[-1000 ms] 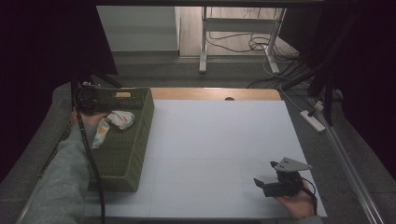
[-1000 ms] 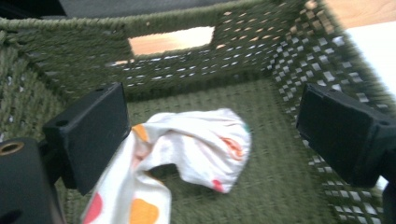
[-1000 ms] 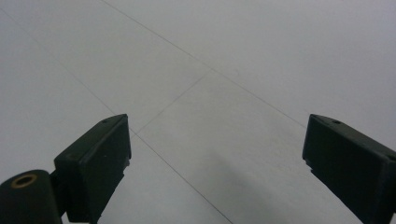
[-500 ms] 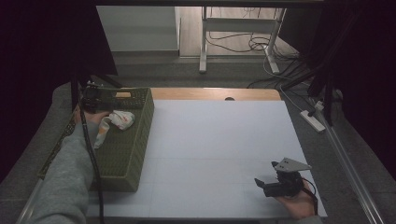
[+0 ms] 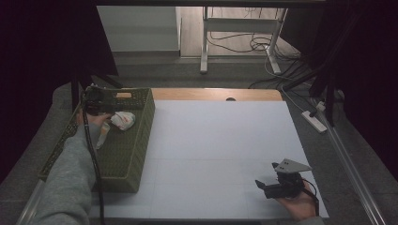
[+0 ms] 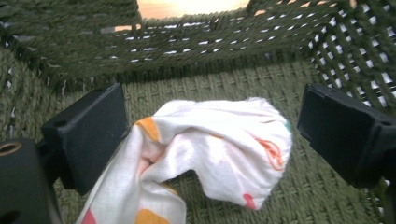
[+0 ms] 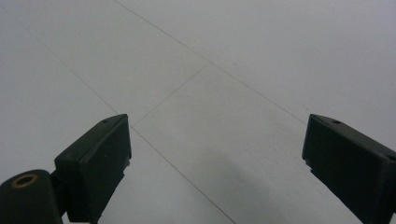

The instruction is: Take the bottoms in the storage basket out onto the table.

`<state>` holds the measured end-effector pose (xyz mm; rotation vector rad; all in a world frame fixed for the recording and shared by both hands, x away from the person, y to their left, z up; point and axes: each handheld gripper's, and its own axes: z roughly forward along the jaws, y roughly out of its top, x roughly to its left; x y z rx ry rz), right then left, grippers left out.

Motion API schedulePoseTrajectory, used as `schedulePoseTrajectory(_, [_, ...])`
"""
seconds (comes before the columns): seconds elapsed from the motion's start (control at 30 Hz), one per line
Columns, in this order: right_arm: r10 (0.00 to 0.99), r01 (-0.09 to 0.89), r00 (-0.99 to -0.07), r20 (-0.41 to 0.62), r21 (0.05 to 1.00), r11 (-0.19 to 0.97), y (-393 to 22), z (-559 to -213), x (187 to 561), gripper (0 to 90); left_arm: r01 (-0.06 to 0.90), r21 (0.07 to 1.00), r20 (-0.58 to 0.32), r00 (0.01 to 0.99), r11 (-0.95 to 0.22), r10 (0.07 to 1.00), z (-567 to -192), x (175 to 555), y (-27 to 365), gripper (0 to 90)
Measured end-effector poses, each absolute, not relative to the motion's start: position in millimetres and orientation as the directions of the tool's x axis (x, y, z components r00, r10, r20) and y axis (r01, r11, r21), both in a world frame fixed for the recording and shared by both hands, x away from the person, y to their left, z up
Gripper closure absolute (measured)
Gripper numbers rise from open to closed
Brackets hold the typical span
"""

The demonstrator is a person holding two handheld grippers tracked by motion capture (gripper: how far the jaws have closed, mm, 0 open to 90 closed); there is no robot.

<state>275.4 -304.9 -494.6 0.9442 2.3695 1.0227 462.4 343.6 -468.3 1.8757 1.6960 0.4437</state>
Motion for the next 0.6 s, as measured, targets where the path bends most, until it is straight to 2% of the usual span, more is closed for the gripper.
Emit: schedulePoseTrajectory(0.6, [0.700, 0.425, -0.708, -0.093, 0.736, 0.527, -301.4, -496.4, 276.6, 8.2, 0.849, 0.525, -0.113, 0.136, -0.057, 0.984, -490.4, 469.7, 346.8, 7.5])
